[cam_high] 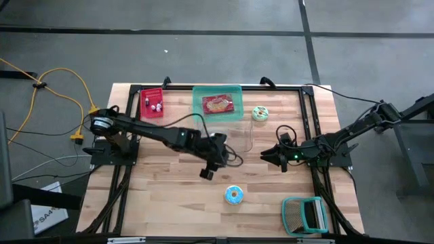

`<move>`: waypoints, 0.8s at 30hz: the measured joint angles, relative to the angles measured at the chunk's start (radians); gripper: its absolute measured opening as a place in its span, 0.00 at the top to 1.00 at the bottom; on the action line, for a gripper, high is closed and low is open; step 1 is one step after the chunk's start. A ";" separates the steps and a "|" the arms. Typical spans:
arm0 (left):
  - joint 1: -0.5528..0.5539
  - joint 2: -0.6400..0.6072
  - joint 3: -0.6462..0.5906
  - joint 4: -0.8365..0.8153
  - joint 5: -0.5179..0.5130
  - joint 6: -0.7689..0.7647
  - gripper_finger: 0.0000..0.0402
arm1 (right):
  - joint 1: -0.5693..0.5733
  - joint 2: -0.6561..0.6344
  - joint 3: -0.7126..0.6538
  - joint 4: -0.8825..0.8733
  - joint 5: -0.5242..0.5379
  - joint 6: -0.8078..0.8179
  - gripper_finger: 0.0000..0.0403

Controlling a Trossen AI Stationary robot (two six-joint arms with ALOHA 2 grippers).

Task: Pick & Place Food Item
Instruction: Put the blue donut into the transparent bin

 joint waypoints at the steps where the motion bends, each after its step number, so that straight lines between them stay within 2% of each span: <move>1: -0.014 0.002 0.000 0.007 0.000 -0.004 0.55 | 0.000 0.000 0.000 -0.004 0.000 0.000 0.64; 15: -0.210 0.041 0.001 0.012 -0.005 -0.059 0.55 | 0.000 0.000 0.000 -0.008 0.000 0.000 0.64; 24: -0.293 0.044 0.001 0.017 -0.006 -0.087 0.55 | 0.000 0.000 0.000 -0.008 0.000 0.000 0.64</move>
